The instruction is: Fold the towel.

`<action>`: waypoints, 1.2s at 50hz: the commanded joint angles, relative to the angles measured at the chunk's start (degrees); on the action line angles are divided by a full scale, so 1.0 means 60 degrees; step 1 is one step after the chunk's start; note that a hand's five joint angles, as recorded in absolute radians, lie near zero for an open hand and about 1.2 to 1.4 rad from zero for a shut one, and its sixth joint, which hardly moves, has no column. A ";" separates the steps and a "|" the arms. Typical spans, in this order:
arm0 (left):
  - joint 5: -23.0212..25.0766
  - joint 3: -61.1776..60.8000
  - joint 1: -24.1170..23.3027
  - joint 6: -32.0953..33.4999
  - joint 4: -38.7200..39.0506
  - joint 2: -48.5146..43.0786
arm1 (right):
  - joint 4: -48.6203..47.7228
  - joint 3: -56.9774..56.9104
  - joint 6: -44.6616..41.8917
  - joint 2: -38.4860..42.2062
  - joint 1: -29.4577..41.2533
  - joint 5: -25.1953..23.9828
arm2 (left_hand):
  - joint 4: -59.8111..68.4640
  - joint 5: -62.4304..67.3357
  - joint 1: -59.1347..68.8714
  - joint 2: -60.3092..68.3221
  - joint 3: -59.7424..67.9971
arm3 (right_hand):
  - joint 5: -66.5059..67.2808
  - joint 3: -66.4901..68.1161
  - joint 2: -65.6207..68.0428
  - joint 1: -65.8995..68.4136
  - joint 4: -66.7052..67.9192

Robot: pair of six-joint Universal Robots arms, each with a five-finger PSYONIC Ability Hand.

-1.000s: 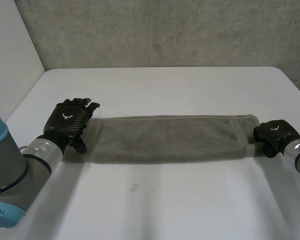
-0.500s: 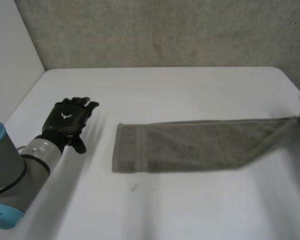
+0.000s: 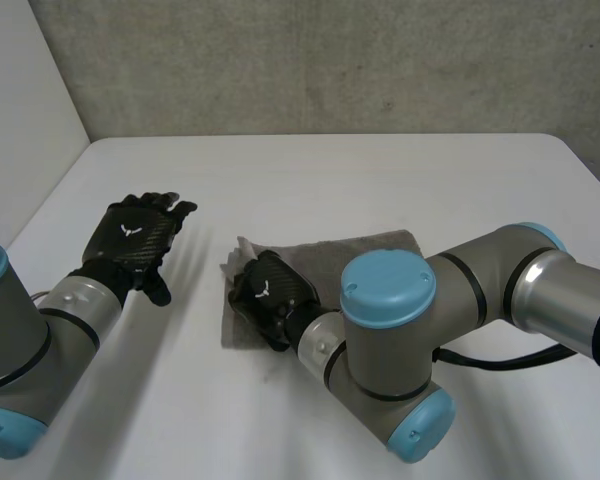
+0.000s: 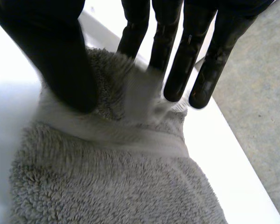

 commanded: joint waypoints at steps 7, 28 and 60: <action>0.0001 0.0027 -0.0111 0.0000 0.0014 -0.0001 | 0.0057 0.1779 0.2264 -0.2895 -0.2252 0.0803 | 0.0064 -0.0253 0.0042 0.0090 0.0066 | -0.5917 -0.5704 -0.5506 -0.6819 -0.5694; 0.0001 0.0129 -0.0492 0.0000 0.0029 -0.0001 | -0.0777 0.5473 0.2648 -0.3148 -0.5008 -0.0969 | 0.0064 -0.0253 0.0042 0.0090 0.0066 | 0.1709 0.1922 0.2120 0.0807 0.1931; -0.0043 0.0290 -0.0302 -0.0408 -0.0044 0.0789 | 0.1272 -0.0298 -0.0497 -0.0189 0.0030 -0.0545 | 0.0064 -0.0253 0.0042 0.0090 0.0066 | 0.5750 0.5963 0.6161 0.4848 0.5972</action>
